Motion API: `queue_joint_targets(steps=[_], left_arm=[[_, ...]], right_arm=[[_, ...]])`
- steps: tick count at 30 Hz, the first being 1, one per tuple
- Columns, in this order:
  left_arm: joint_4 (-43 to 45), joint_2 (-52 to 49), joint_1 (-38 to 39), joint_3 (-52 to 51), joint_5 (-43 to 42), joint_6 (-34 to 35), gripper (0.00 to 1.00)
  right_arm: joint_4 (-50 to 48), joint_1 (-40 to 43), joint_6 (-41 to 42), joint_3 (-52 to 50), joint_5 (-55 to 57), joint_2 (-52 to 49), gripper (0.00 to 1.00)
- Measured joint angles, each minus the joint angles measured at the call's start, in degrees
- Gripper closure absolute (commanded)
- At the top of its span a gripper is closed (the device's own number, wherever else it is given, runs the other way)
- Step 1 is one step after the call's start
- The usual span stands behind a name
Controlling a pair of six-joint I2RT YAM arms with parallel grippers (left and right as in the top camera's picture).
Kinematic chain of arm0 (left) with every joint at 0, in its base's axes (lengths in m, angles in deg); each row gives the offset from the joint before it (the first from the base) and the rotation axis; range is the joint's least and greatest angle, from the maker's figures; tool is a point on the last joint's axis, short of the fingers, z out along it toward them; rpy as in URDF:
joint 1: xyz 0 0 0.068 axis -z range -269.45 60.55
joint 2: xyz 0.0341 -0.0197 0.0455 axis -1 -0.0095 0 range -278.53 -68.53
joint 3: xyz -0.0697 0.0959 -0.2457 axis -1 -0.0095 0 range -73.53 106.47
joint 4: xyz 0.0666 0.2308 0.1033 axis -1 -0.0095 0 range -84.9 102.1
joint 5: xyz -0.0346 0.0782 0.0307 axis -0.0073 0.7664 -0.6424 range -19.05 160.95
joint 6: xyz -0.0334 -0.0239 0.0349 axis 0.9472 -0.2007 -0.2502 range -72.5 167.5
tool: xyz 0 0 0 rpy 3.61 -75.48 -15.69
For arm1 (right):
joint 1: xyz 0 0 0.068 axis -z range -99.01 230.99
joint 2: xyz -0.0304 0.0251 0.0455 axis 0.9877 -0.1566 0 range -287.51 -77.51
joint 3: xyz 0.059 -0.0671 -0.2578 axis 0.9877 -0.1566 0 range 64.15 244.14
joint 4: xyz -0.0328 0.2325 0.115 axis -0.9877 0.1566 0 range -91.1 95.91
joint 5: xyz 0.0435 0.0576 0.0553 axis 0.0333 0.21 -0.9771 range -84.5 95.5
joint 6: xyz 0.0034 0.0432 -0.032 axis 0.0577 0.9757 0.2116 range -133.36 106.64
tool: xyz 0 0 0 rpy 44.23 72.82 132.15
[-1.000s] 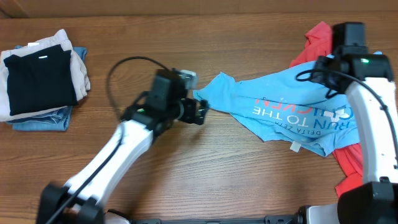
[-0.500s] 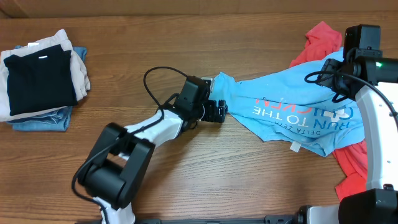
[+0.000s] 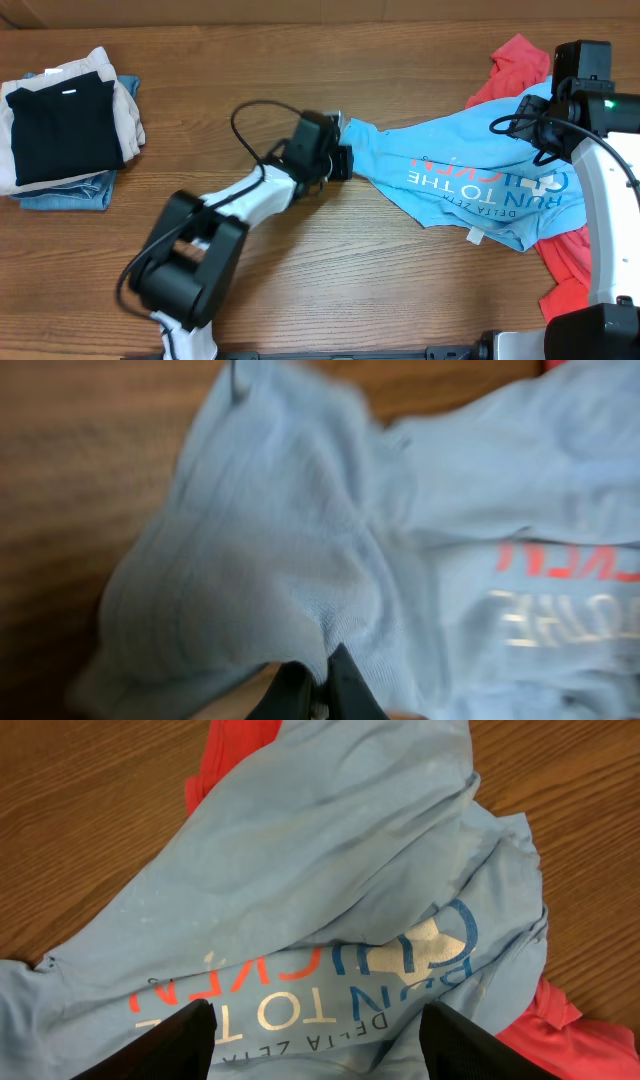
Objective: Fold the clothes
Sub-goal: 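Reach the left gripper to the T-shirt's left edge and grasp it, then pull the T-shirt edge left with the left gripper to spread it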
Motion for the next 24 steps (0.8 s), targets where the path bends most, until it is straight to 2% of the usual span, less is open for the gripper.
queue_joint_targets(steps=[6,8,11,14,19,24], left_arm=[[-13.81,16.06,-4.28,13.92,0.96,-5.79,0.96],[-17.57,22.6,-6.29,18.34,3.21,-7.8,0.96],[-22.25,27.21,-9.09,20.09,8.07,-9.29,0.96],[-24.39,26.53,-13.05,20.09,12.07,-10.34,0.96],[-24.98,19.93,-18.93,19.28,14.67,-10.73,0.96],[-27.21,19.12,-20.02,18.51,14.43,-11.54,0.96]], right_arm=[[-0.04,0.0,-0.02,0.0,-0.02,0.0,0.31],[-0.07,0.02,-0.02,0.0,-0.04,0.0,0.31],[-0.15,0.02,0.0,0.0,-0.02,0.0,0.31],[-0.13,0.0,-0.02,0.0,-0.04,0.0,0.31],[-0.07,0.02,-0.04,0.0,-0.04,0.0,0.31],[-0.07,0.02,-0.02,0.0,-0.04,0.0,0.31]])
